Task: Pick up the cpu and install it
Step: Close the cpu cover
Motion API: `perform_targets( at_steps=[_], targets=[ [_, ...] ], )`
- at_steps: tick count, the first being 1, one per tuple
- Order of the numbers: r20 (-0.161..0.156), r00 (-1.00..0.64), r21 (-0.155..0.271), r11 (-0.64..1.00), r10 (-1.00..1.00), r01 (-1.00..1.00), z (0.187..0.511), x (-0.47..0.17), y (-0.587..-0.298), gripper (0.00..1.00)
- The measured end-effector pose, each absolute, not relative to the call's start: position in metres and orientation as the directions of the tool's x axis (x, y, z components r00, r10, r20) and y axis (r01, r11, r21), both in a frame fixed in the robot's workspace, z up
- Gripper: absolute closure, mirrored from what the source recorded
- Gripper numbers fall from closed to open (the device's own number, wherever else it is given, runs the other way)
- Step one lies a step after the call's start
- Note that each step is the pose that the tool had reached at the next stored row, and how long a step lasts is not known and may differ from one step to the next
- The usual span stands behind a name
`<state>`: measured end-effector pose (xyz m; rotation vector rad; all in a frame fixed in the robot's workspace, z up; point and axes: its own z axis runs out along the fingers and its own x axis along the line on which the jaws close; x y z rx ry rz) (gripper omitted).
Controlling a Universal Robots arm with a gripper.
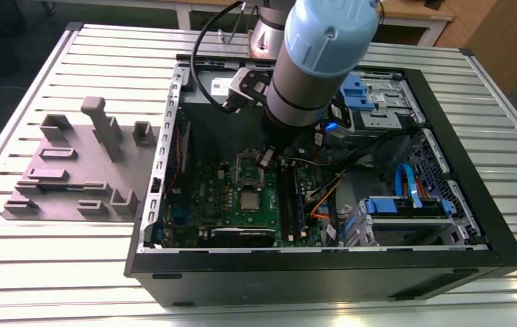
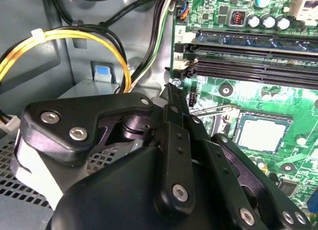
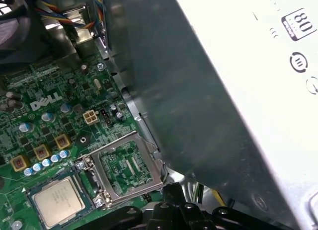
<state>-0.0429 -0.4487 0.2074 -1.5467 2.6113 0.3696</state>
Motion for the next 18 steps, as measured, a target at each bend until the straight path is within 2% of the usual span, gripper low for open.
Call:
perform_targets(
  at_steps=[18],
  targets=[
    [-0.191, -0.486, 0.163, 0.461, -0.853, -0.873, 0.221, -0.050, -0.449, 0.89]
  ],
)
